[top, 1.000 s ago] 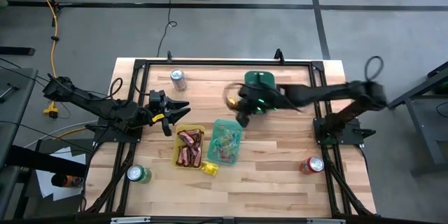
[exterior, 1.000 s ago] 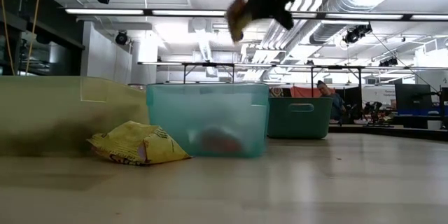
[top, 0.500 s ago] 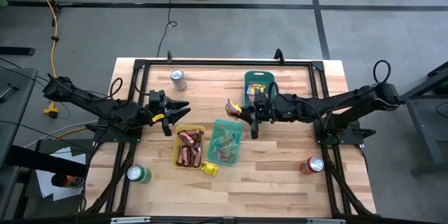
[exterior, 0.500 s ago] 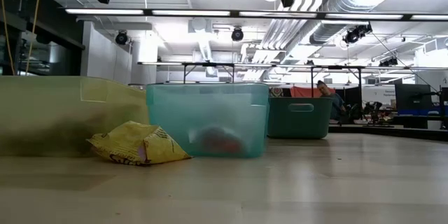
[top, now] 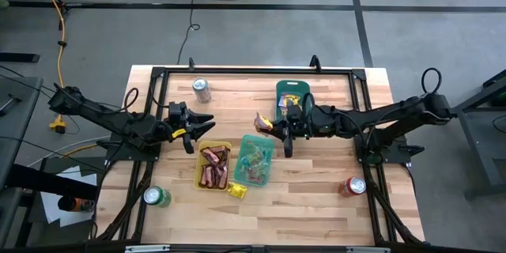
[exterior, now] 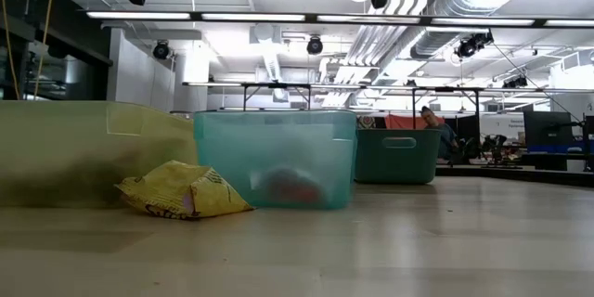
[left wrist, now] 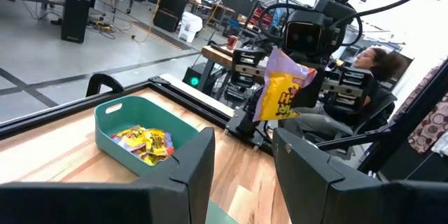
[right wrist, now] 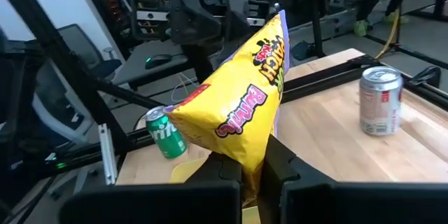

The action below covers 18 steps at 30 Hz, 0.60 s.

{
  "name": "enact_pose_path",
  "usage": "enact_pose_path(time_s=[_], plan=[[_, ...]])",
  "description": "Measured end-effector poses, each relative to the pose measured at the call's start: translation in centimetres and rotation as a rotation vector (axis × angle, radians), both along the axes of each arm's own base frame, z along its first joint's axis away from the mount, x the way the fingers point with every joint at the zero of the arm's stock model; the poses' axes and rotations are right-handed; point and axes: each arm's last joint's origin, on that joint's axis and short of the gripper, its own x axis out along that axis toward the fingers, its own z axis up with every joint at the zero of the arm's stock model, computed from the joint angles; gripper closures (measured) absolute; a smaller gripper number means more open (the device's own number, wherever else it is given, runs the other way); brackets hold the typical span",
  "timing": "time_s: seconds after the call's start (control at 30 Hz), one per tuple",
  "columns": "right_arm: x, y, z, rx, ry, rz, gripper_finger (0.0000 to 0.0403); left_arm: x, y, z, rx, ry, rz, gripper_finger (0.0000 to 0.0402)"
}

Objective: Sort candy
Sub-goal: Put the yellow candy into the blue bin

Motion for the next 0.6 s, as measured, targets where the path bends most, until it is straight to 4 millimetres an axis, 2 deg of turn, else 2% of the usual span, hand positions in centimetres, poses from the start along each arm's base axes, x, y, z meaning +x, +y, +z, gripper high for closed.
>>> enact_pose_path(time_s=[0.5, 0.6], plan=[[0.06, 0.05, 0.40, 0.060, -0.039, 0.014, 0.0402, 0.00, 0.00, 0.00, 0.000, 0.000, 0.000, 0.0271], [0.09, -0.29, 0.49, 0.048, -0.049, -0.026, 0.0402, 0.00, 0.00, 0.00, 0.000, 0.000, 0.000, 0.0271]])
